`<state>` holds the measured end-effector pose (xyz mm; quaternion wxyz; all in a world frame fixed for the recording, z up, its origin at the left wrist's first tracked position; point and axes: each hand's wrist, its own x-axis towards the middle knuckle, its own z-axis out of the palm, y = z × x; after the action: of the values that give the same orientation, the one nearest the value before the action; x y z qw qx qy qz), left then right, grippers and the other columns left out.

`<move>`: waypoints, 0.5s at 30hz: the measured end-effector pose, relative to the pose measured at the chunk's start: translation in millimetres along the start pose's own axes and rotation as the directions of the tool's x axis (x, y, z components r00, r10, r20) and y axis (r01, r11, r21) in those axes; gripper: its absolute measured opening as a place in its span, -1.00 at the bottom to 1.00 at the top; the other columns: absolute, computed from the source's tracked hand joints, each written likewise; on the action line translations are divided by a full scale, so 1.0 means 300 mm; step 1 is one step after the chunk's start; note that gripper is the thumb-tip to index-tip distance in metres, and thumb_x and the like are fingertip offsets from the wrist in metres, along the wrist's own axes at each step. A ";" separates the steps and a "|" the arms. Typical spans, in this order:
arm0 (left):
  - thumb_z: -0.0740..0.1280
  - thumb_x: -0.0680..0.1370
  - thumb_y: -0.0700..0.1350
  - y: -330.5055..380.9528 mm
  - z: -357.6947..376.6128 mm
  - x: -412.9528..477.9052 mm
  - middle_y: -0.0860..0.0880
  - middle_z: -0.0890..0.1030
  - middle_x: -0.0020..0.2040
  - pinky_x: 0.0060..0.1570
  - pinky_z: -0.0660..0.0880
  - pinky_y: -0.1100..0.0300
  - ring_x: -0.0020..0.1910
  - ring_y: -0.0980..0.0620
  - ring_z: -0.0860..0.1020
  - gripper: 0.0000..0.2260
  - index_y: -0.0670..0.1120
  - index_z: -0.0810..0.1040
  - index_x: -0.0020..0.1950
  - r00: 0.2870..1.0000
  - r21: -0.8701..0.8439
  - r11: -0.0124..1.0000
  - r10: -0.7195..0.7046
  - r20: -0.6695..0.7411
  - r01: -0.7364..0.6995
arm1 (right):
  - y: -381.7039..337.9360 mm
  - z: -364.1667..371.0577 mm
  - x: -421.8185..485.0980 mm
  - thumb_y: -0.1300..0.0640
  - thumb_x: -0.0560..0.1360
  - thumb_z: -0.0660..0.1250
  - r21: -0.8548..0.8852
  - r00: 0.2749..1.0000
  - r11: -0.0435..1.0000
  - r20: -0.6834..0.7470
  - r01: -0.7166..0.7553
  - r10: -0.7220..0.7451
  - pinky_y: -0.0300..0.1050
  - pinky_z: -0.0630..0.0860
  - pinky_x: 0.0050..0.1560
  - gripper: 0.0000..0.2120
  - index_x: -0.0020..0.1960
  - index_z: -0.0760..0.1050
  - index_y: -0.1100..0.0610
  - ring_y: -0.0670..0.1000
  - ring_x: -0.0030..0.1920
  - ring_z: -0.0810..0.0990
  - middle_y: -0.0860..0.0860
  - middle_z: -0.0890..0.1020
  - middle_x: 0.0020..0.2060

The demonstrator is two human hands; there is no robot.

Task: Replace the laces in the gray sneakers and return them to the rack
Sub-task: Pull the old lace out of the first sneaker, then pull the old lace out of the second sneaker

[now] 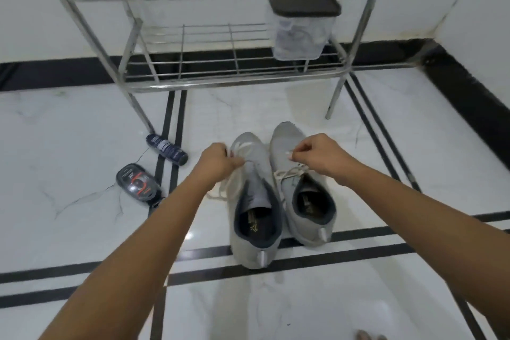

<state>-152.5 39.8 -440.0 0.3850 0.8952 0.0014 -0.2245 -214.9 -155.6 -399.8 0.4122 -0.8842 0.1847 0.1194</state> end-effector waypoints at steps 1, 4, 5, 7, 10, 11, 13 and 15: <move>0.35 0.50 -0.09 0.093 0.013 -0.001 -0.07 0.48 -0.28 -0.34 0.36 0.19 -0.34 0.04 0.43 -0.82 -0.20 0.48 -0.08 0.999 -0.024 0.999 0.048 0.024 -0.048 | 0.022 -0.043 0.004 0.19 0.49 0.33 0.072 0.999 0.997 -0.005 -0.039 0.040 -0.21 0.37 -0.38 -0.82 -0.10 0.57 0.34 0.04 -0.32 0.49 0.12 0.55 -0.30; 0.34 0.52 -0.10 0.368 0.094 -0.002 -0.07 0.48 -0.32 -0.38 0.37 0.23 -0.39 0.05 0.42 -0.82 -0.22 0.50 -0.11 0.978 -0.097 0.980 0.184 0.101 -0.175 | 0.080 -0.156 0.040 0.27 0.49 0.27 0.313 0.991 0.944 -0.046 -0.102 0.122 -0.19 0.40 -0.41 -0.93 -0.16 0.51 0.24 0.03 -0.36 0.48 0.11 0.51 -0.27; 0.33 0.53 -0.12 0.460 0.134 0.000 -0.06 0.46 -0.35 -0.44 0.36 0.27 -0.41 0.06 0.41 -0.83 -0.21 0.48 -0.16 0.969 -0.128 0.971 0.218 0.117 -0.203 | 0.104 -0.199 0.050 0.30 0.47 0.25 0.390 0.987 0.914 -0.063 -0.114 0.150 -0.19 0.42 -0.40 -0.92 -0.17 0.49 0.23 0.04 -0.36 0.49 0.12 0.50 -0.26; 0.31 0.55 -0.15 0.620 0.228 0.013 -0.07 0.45 -0.36 -0.50 0.36 0.31 -0.43 0.06 0.40 -0.83 -0.20 0.43 -0.19 0.959 -0.220 0.955 0.238 0.158 -0.200 | 0.157 -0.285 0.054 0.33 0.43 0.21 0.503 0.978 0.856 -0.094 -0.115 0.186 -0.19 0.43 -0.36 -0.90 -0.19 0.48 0.21 0.04 -0.36 0.49 0.12 0.51 -0.29; 0.27 0.57 -0.17 0.773 0.394 0.051 -0.09 0.48 -0.32 -0.41 0.41 0.24 -0.40 0.04 0.44 -0.86 -0.23 0.43 -0.10 0.956 -0.325 0.938 0.200 0.217 -0.122 | 0.257 -0.397 0.051 0.32 0.40 0.18 0.594 0.953 0.797 -0.169 -0.106 0.253 -0.11 0.43 -0.25 -0.87 -0.18 0.49 0.22 0.06 -0.35 0.47 0.11 0.50 -0.36; 0.27 0.57 -0.18 0.805 0.473 0.066 -0.10 0.48 -0.32 -0.39 0.42 0.22 -0.39 0.03 0.45 -0.87 -0.24 0.43 -0.09 0.954 -0.339 0.938 0.170 0.247 -0.080 | 0.314 -0.436 0.056 0.32 0.40 0.17 0.615 0.932 0.779 -0.200 -0.119 0.301 -0.08 0.41 -0.23 -0.87 -0.19 0.49 0.22 0.09 -0.33 0.46 0.14 0.50 -0.35; 0.28 0.56 -0.19 0.803 0.593 0.089 -0.10 0.49 -0.31 -0.40 0.44 0.23 -0.38 0.03 0.46 -0.90 -0.21 0.42 -0.10 0.948 -0.362 0.931 0.085 0.306 0.033 | 0.405 -0.464 0.066 0.32 0.39 0.18 0.616 0.891 0.768 -0.233 -0.174 0.389 -0.04 0.40 -0.24 -0.88 -0.23 0.49 0.25 0.11 -0.33 0.47 0.18 0.50 -0.35; 0.28 0.55 -0.20 0.775 0.701 0.107 -0.08 0.50 -0.30 -0.41 0.44 0.26 -0.37 0.04 0.47 -0.92 -0.18 0.44 -0.12 0.933 -0.344 0.927 -0.015 0.360 0.148 | 0.494 -0.459 0.073 0.31 0.40 0.18 0.582 0.879 0.779 -0.214 -0.235 0.426 -0.06 0.37 -0.27 -0.88 -0.26 0.47 0.25 0.11 -0.35 0.46 0.17 0.49 -0.37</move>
<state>-167.3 -274.3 -419.7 0.5287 0.7524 0.0120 -0.3926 -249.9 -354.7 -422.2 0.5783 -0.6917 0.4322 -0.0176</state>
